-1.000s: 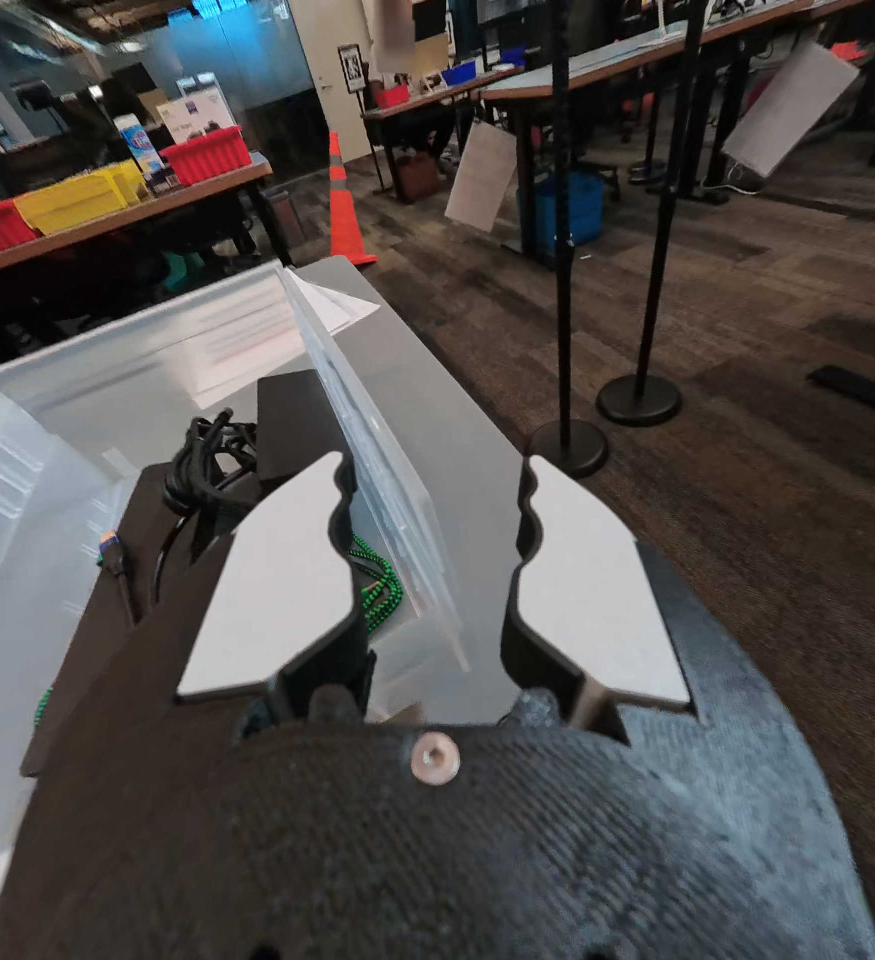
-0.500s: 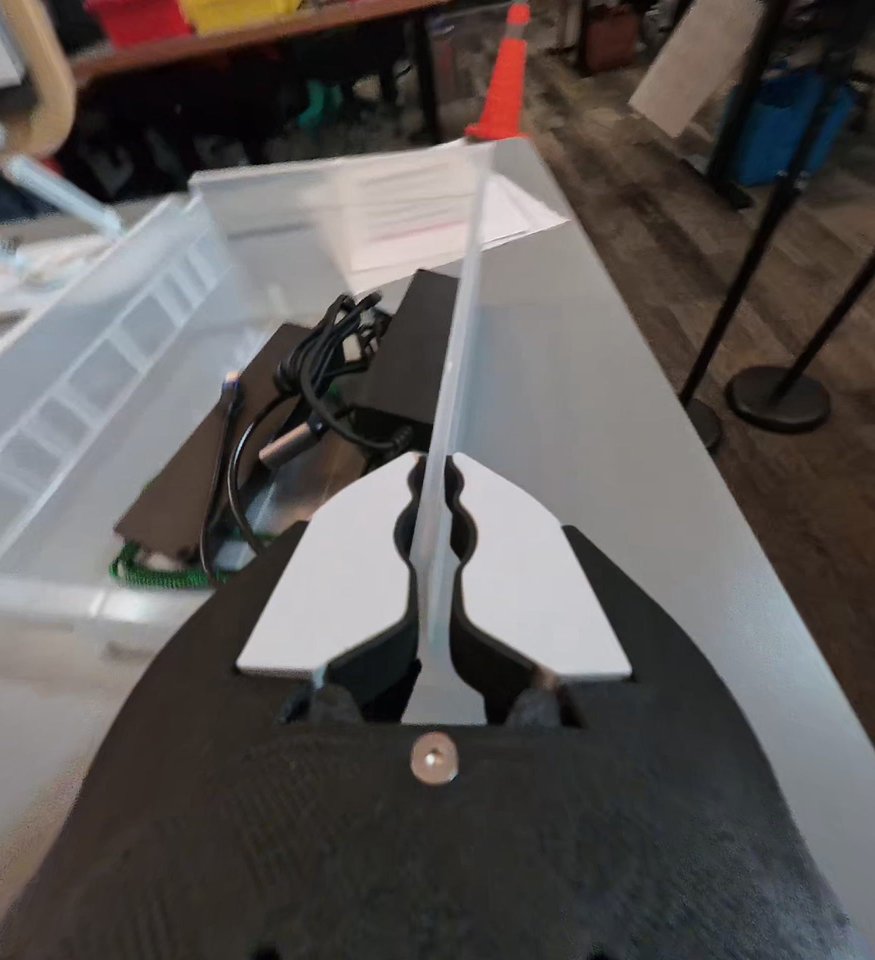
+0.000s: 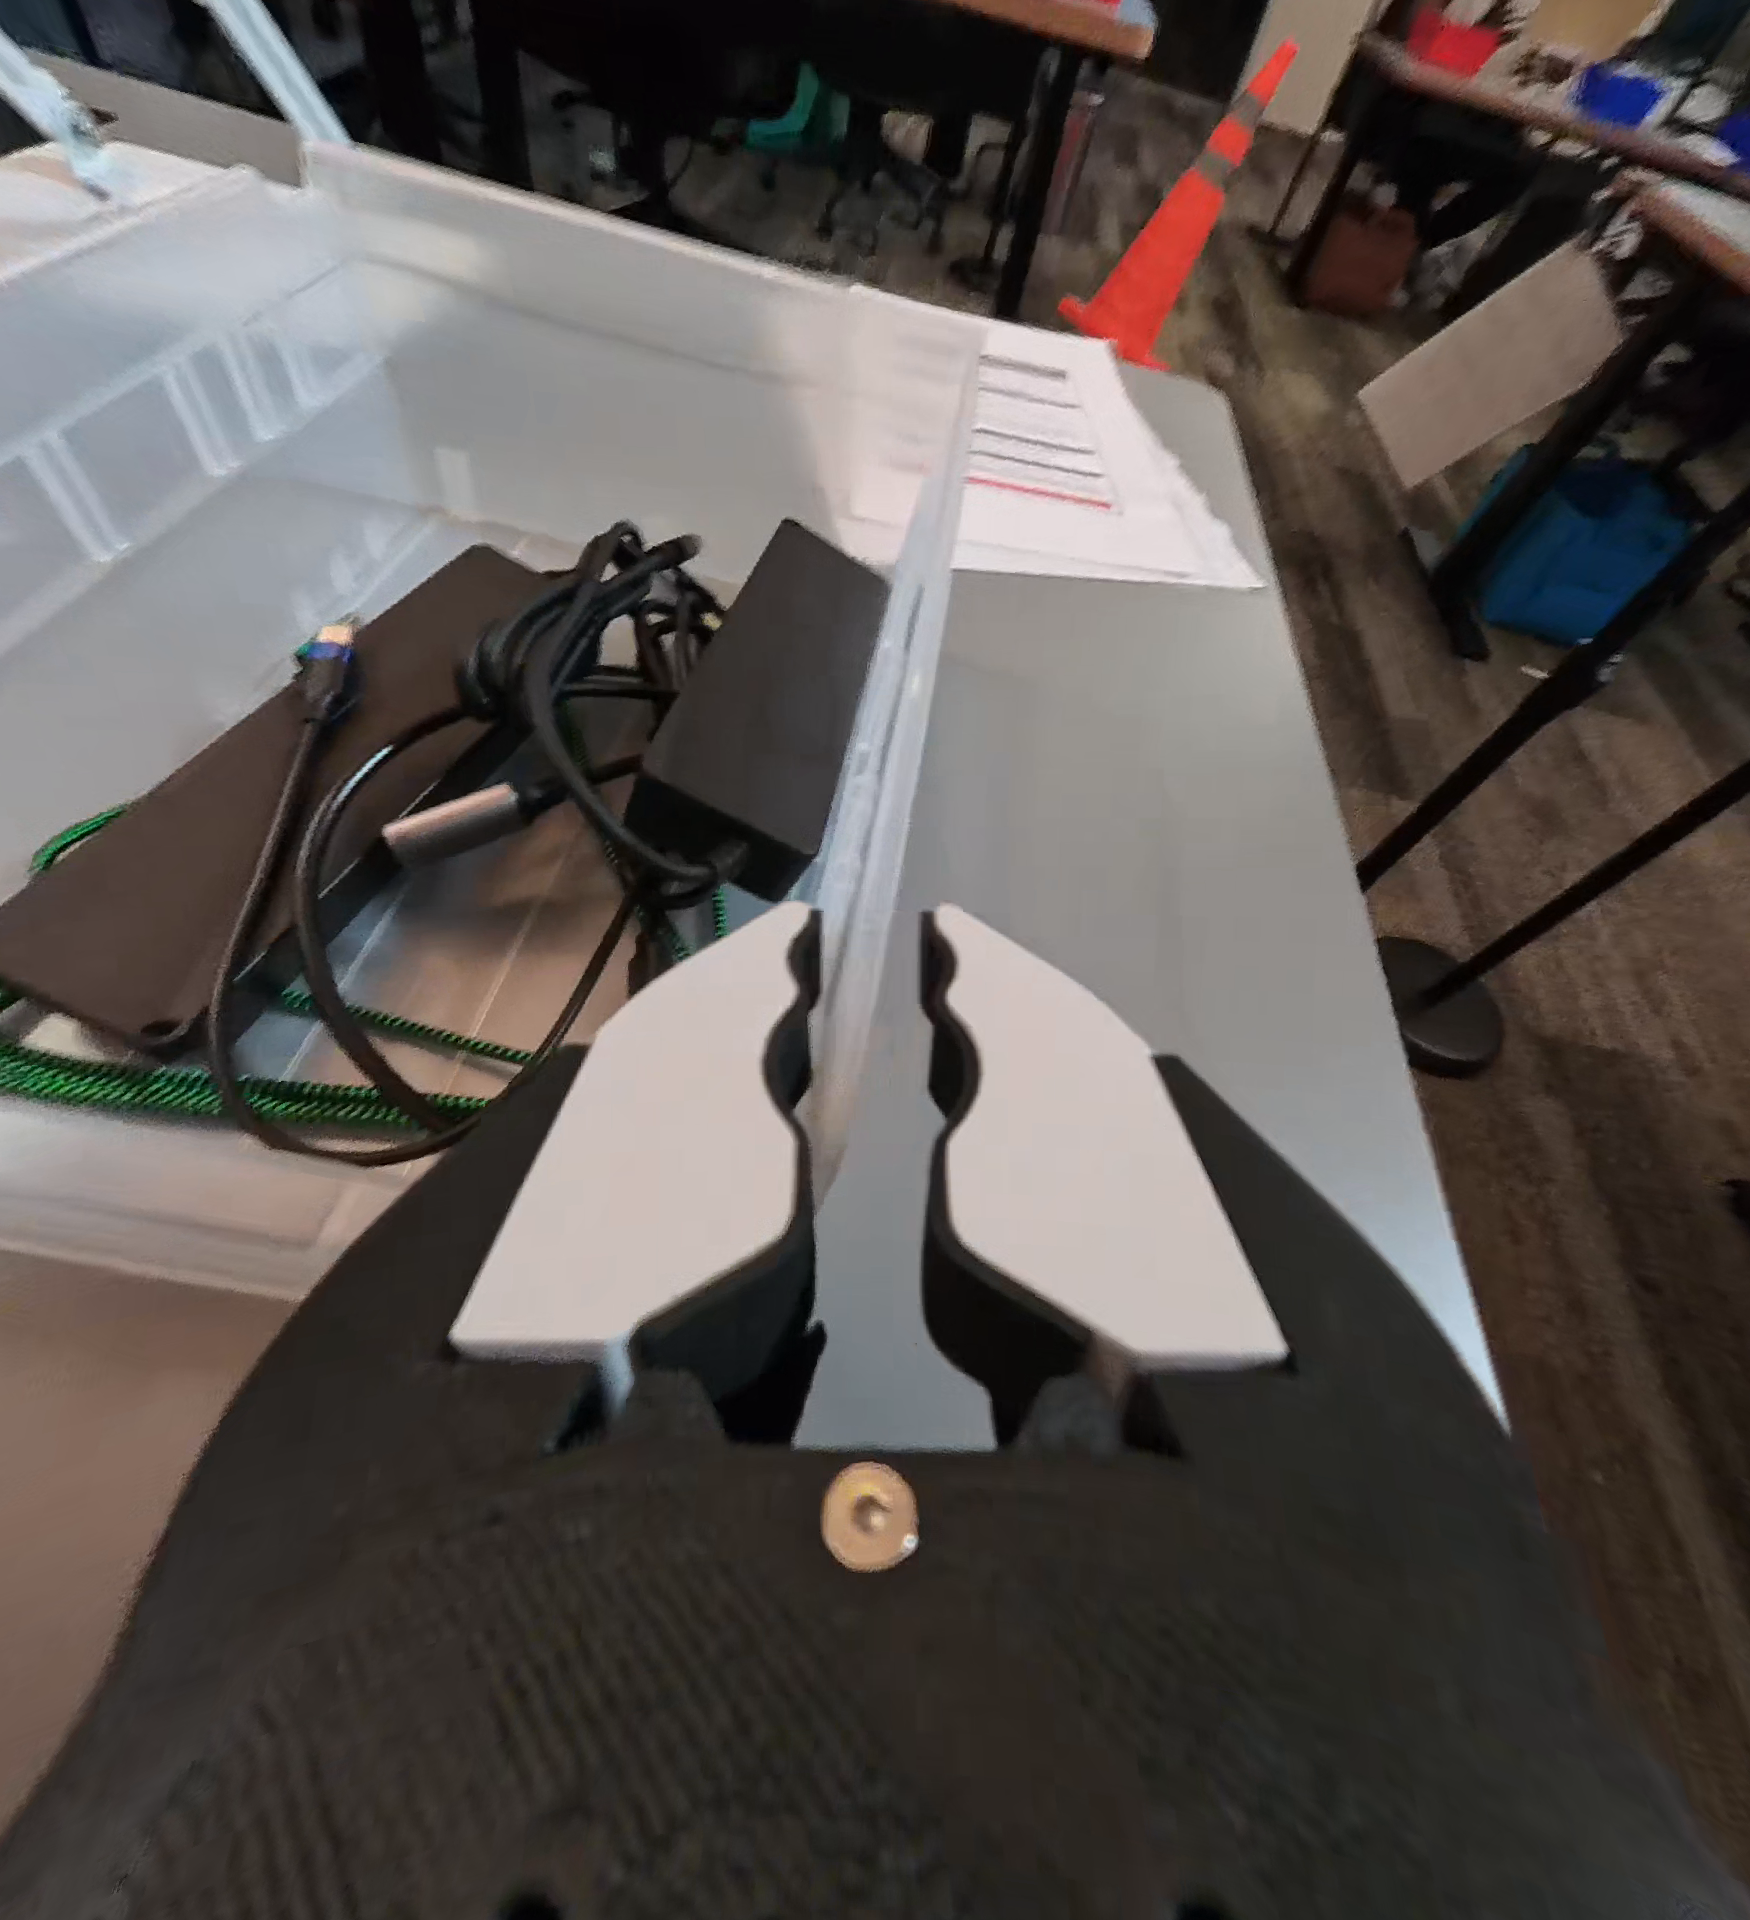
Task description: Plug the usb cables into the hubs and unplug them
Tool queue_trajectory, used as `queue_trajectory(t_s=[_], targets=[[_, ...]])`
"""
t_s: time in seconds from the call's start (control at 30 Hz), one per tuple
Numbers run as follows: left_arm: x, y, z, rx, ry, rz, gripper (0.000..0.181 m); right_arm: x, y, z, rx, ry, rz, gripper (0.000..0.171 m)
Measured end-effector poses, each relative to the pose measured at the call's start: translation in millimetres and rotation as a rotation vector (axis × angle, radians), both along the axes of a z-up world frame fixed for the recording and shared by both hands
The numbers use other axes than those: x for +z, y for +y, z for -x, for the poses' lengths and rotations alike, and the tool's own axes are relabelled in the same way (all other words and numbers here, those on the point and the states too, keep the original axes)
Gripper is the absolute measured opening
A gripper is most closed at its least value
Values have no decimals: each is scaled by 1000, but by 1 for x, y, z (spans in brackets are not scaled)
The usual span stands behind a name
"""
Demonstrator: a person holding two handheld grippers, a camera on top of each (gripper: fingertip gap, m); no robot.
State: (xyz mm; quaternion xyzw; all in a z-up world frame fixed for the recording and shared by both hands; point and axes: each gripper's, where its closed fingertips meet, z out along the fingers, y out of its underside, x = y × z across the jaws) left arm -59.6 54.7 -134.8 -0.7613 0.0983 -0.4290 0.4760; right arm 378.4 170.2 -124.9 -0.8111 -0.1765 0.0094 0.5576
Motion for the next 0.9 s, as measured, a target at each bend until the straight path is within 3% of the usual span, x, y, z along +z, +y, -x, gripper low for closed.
queue_trajectory(t_s=[0.03,0.43,0.9], targets=[[0,0,0,-2,-3,3,27,1,1,-3,-16,-5,-13,25],[-3,0,-3,-13,-9,30,28,-3,5,-2,-11,285,12,48],[-4,-1,-5,-27,-18,44,29,-9,11,4,-78,294,54,32]])
